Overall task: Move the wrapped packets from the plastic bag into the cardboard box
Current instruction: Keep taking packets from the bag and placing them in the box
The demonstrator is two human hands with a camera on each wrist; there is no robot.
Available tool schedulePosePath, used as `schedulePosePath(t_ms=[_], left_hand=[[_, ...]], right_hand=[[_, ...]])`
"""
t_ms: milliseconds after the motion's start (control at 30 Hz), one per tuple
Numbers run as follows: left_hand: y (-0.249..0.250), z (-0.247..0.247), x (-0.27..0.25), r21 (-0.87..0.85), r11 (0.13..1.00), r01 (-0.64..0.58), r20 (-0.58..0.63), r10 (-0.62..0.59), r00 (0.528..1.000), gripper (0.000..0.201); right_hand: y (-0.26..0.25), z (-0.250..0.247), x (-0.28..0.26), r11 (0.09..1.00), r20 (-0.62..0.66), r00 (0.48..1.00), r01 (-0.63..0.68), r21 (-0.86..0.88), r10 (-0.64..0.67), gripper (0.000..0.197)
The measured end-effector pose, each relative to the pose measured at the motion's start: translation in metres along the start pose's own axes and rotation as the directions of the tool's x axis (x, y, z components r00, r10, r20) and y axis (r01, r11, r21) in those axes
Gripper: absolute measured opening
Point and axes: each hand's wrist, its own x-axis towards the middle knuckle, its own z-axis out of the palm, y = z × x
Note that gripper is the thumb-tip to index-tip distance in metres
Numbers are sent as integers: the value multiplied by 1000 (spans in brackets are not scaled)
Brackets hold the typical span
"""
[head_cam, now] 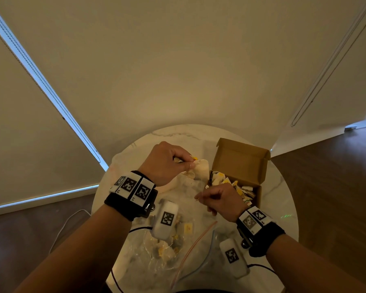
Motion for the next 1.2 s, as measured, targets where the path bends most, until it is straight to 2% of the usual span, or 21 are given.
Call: schedulePosePath(t_ms=[167, 267, 433, 500, 733, 833, 933, 1067, 1200], left_hand=[[0, 0, -4, -31, 999, 13, 129, -9, 992, 6], [-1, 2, -8, -23, 998, 51, 215, -45, 976, 7], [-3, 7, -11, 33, 995, 95, 278, -101, 955, 6], [-5, 8, -13, 46, 993, 113, 290, -122, 949, 6], [-10, 7, -13, 91, 982, 164, 251, -182, 951, 6], [-10, 5, -12, 87, 981, 173, 261, -189, 947, 8], [-8, 2, -12, 71, 979, 190, 240, -202, 949, 6], [-6, 0, -12, 26, 979, 203, 238, -204, 950, 6], [-7, -1, -12, -10, 979, 204, 254, -195, 947, 6]], right_hand=[[-5, -8, 9, 998, -12, 999, -37, -42, 36, 13], [-17, -13, 12, 998, -78, 996, -37, -47, 34, 10], [-33, -16, 14, 990, -177, 984, -8, 144, 34, 16], [-38, -16, 15, 984, -202, 979, 17, 176, 19, 8], [-49, -14, 6, 982, -231, 965, 154, 107, -126, 6], [-52, -13, 2, 954, -257, 927, 294, 51, -272, 13], [-49, -12, -1, 921, -252, 892, 390, 10, -375, 11], [-45, -11, -6, 889, -253, 856, 454, -51, -451, 19], [-43, -10, -8, 880, -207, 856, 463, -103, -474, 21]])
